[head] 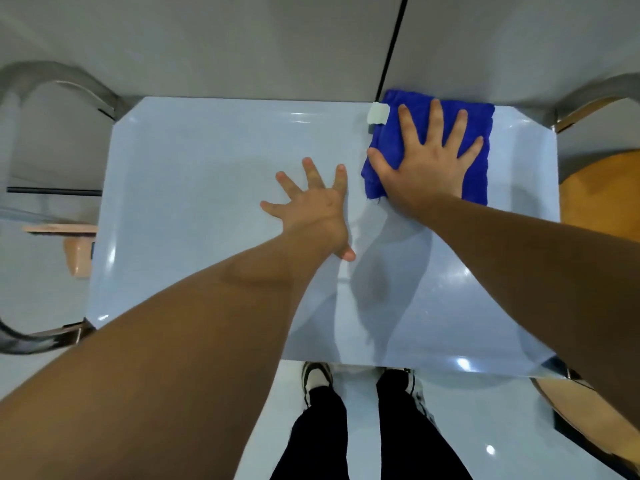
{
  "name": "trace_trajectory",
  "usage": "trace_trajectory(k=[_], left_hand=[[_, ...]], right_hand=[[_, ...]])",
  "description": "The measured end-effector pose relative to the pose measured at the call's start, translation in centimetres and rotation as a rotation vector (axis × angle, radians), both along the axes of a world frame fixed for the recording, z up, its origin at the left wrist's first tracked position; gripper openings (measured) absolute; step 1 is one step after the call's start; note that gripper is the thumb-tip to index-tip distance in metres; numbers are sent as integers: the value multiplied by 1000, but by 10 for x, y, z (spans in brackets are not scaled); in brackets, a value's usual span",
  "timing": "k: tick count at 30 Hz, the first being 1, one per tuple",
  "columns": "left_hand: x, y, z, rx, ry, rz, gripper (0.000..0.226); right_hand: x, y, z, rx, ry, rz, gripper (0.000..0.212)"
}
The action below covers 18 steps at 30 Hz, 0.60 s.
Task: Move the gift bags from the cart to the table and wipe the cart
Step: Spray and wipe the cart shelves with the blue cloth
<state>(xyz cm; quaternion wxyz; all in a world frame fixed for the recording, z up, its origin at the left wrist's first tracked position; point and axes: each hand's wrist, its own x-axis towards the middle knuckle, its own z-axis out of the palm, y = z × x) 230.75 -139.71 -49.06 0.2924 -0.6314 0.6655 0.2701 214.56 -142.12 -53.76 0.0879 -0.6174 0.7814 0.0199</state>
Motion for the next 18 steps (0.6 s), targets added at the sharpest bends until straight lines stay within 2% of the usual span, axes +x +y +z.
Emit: trace_trajectory(k=[10,18], left_hand=[[1,-4,0,53,41,17,152],[1,1,1,19,13,1,151]], right_hand=[[1,-18,4,-27,24,-14,77],[-2,-7,5,14,-16,13,82]])
